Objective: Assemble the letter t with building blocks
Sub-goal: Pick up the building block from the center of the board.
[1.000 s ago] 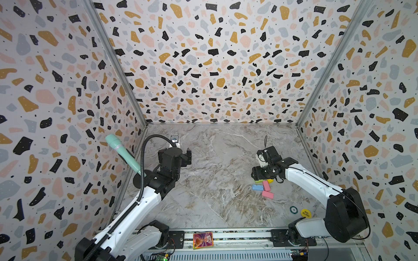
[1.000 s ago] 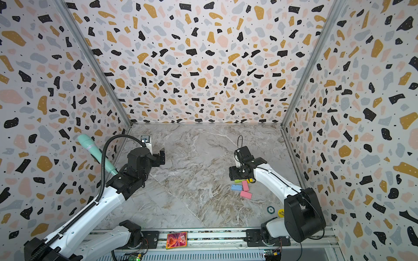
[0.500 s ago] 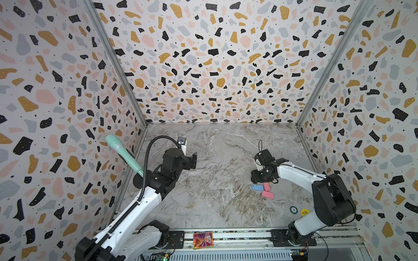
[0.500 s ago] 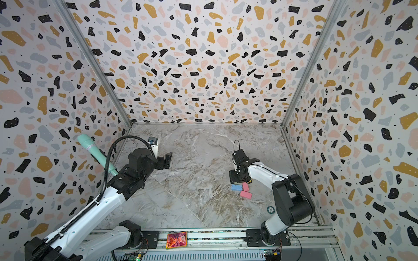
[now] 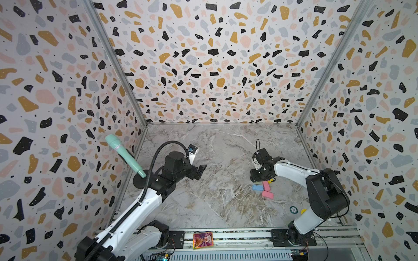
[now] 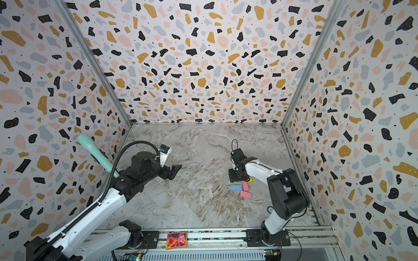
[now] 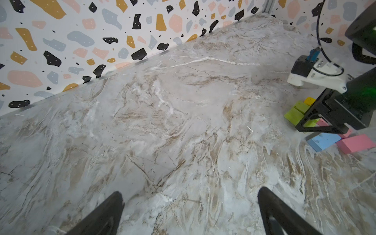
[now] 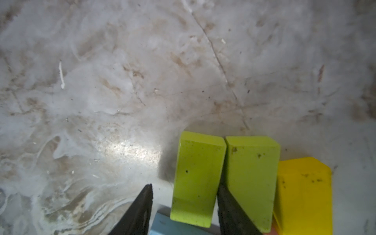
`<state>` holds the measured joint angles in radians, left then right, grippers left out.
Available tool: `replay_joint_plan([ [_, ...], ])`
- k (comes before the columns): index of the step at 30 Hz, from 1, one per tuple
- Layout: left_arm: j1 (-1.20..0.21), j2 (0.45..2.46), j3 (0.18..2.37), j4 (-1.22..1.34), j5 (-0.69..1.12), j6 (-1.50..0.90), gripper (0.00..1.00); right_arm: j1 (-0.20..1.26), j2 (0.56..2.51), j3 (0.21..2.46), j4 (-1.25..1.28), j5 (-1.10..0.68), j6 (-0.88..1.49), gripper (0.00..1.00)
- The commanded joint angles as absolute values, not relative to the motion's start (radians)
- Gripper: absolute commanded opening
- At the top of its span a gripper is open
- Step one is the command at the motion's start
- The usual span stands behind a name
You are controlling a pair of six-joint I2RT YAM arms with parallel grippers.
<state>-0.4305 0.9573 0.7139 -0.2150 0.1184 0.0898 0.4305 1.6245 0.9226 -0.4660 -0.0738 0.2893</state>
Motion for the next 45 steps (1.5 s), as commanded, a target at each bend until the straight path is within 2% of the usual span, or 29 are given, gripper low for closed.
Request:
replay_joint_plan([
  [1, -0.432, 0.902, 0.670, -0.164, 0.193, 0.183, 0.98, 0.436, 1.629, 0.943, -0.484, -0.049, 0.284, 0.53],
  [7, -0.433, 0.871, 0.637, -0.220, 0.303, 0.363, 0.93, 0.436, 1.666, 0.955, -0.469, -0.049, 0.281, 0.51],
  [9, -0.437, 0.860, 0.631, -0.246, 0.321, 0.421, 0.99, 0.436, 1.671, 0.960, -0.465, -0.049, 0.279, 0.50],
  [13, -0.439, 0.845, 0.643, -0.296, 0.329, 0.484, 0.99, 0.436, 1.684, 0.964, -0.462, -0.049, 0.269, 0.48],
  [21, -0.439, 0.828, 0.640, -0.301, 0.353, 0.490, 0.99, 0.436, 1.700, 0.979, -0.473, -0.043, 0.261, 0.36],
  [27, -0.439, 0.856, 0.652, -0.303, 0.406, 0.470, 0.99, 0.451, 1.704, 1.033, -0.517, -0.017, 0.249, 0.32],
  [45, -0.440, 0.817, 0.614, -0.216, 0.310, 0.411, 0.99, 0.553, 1.817, 1.400, -0.589, -0.030, 0.299, 0.22],
])
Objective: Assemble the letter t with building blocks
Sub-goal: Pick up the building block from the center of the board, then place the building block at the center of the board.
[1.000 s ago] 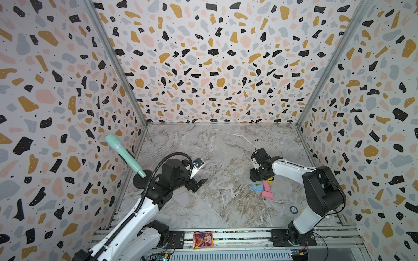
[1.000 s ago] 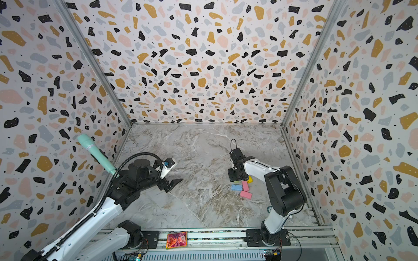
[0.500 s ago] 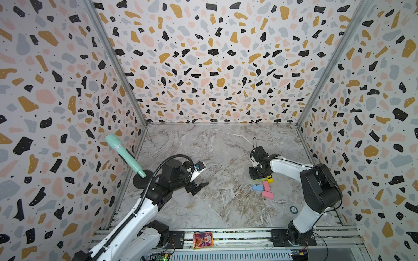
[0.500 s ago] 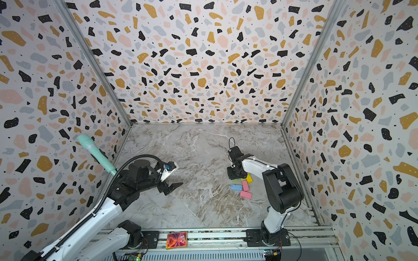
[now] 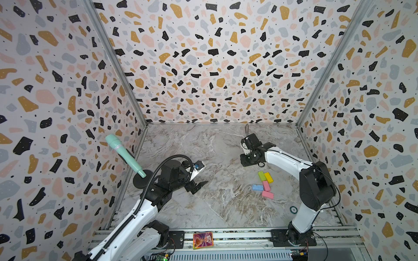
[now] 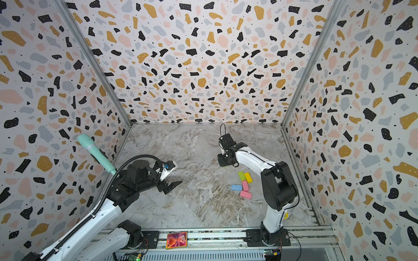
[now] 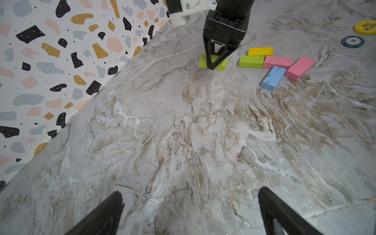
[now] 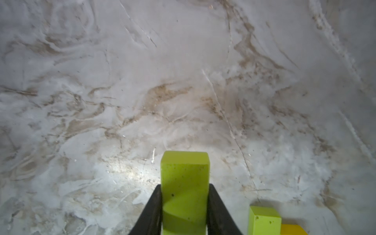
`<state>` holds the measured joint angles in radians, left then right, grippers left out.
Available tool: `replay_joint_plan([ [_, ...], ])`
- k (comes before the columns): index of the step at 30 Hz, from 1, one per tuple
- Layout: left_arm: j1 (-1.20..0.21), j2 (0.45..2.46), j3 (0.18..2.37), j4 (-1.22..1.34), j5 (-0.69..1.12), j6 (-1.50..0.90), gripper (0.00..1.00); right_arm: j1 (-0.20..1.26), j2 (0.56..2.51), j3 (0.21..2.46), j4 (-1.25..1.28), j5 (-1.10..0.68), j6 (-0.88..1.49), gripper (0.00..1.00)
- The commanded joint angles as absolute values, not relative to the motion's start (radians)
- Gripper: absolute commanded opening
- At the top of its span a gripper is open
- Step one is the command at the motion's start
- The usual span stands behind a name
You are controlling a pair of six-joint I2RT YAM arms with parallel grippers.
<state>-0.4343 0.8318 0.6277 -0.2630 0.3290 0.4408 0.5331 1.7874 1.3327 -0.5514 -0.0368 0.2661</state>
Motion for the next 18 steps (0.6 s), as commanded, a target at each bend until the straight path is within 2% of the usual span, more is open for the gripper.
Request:
replay_joint_plan([
  [1, -0.439, 0.815, 0.612, -0.216, 0.304, 0.410, 0.99, 0.560, 1.831, 1.422, -0.596, -0.024, 0.302, 0.22],
  [10, -0.439, 0.786, 0.575, -0.140, 0.233, 0.329, 0.99, 0.577, 1.979, 1.608, -0.634, 0.062, 0.423, 0.19],
  [18, -0.440, 0.759, 0.556, -0.126, 0.198, 0.328, 0.99, 0.592, 2.126, 1.766, -0.642, 0.042, 0.509, 0.18],
])
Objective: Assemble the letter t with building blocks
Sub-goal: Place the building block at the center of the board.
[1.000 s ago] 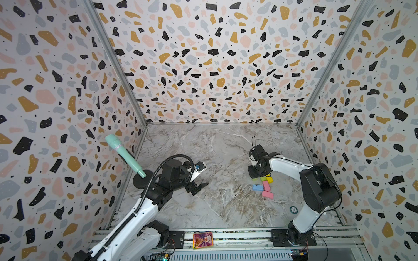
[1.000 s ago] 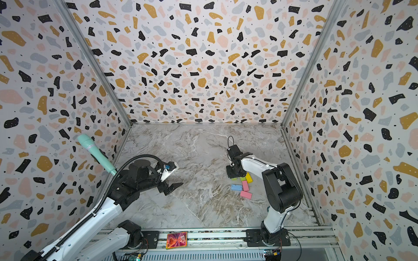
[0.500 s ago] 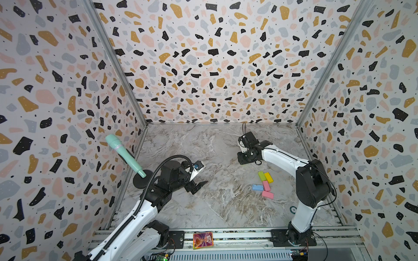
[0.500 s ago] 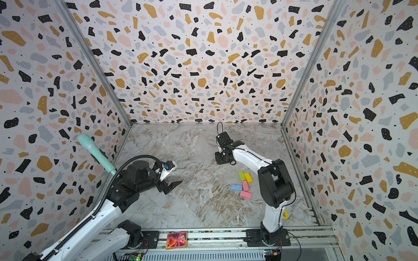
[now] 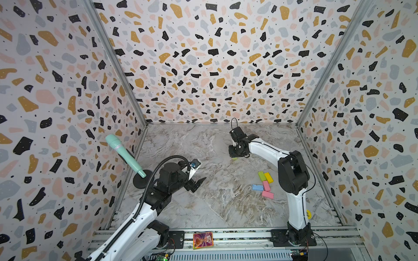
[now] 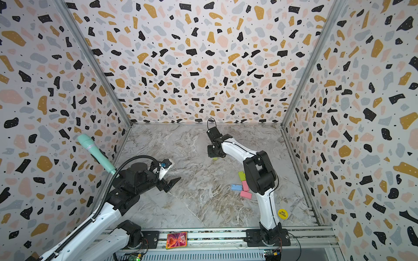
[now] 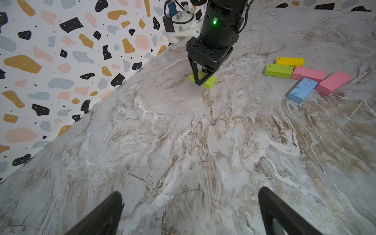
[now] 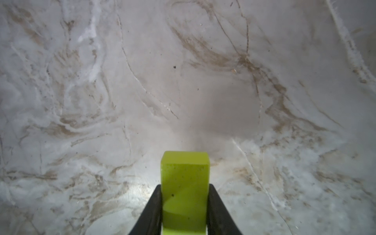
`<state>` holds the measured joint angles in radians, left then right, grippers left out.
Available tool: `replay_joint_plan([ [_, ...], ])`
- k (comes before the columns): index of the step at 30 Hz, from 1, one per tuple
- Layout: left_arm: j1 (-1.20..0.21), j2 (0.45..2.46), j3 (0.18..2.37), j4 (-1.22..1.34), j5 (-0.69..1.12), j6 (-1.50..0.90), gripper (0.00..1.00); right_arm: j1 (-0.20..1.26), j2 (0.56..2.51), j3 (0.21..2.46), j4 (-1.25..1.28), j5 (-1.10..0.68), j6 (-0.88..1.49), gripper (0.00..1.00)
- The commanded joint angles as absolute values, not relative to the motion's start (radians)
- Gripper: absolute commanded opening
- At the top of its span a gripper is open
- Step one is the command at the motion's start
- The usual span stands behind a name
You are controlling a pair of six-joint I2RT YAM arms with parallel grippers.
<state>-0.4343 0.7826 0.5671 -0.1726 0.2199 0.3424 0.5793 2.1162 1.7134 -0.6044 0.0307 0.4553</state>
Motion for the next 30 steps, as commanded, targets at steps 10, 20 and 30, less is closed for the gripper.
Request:
replay_joint_plan([
  [10, -0.439, 0.734, 0.537, -0.109, 0.198, 0.334, 0.99, 0.623, 2.209, 1.803, -0.640, 0.098, 0.578, 0.19],
  [20, -0.439, 0.755, 0.534, -0.100, 0.219, 0.338, 1.00, 0.664, 2.246, 1.810, -0.641, 0.122, 0.599, 0.20],
  [30, -0.439, 0.739, 0.532, -0.109, 0.212, 0.342, 0.99, 0.675, 2.233, 1.749, -0.591, 0.119, 0.655, 0.22],
])
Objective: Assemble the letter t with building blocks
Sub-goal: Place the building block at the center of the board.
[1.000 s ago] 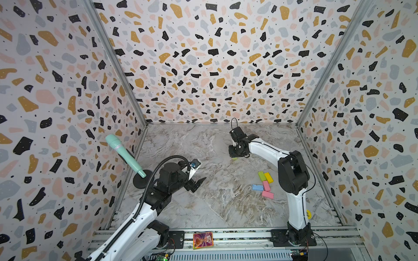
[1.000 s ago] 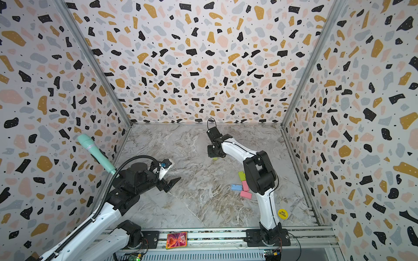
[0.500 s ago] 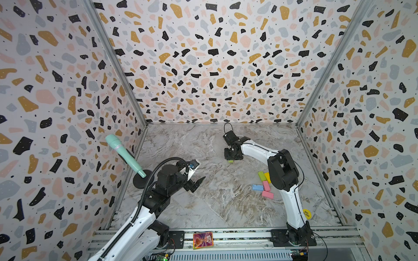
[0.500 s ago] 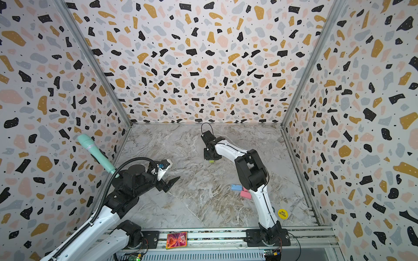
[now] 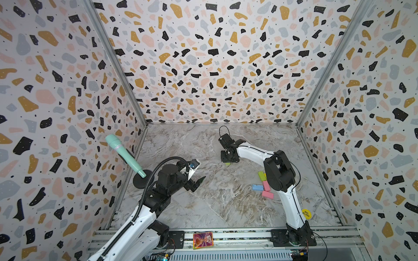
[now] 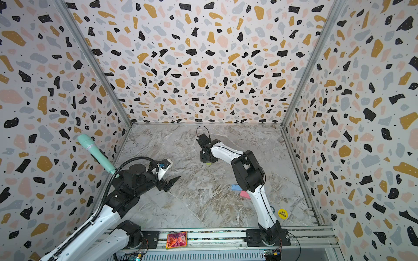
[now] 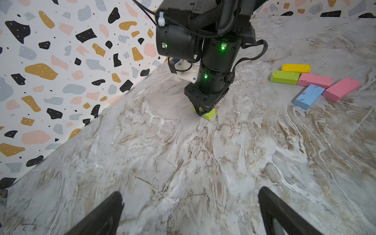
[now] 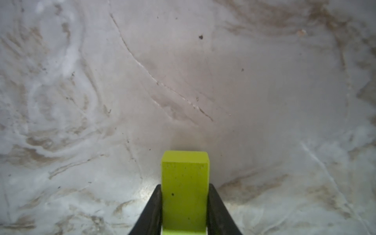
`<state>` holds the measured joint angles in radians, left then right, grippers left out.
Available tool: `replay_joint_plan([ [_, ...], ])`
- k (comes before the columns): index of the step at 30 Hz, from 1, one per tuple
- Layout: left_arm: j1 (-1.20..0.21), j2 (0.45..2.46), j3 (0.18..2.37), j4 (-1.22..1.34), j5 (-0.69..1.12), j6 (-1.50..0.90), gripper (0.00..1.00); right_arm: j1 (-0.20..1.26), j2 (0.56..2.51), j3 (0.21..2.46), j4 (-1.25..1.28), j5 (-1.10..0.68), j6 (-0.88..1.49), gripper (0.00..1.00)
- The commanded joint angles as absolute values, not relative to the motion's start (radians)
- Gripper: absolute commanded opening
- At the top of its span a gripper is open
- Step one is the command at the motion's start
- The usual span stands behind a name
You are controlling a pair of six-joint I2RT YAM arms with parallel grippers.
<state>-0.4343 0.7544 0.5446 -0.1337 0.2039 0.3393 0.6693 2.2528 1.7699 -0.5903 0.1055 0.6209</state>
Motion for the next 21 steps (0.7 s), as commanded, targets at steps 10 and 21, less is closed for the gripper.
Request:
replay_joint_plan([
  [10, -0.439, 0.712, 0.523, -0.114, 0.235, 0.343, 0.99, 0.676, 2.233, 1.719, -0.577, 0.110, 0.693, 0.31],
  [21, -0.439, 0.724, 0.524, -0.117, 0.236, 0.351, 0.99, 0.675, 2.222, 1.709, -0.551, 0.075, 0.715, 0.47],
])
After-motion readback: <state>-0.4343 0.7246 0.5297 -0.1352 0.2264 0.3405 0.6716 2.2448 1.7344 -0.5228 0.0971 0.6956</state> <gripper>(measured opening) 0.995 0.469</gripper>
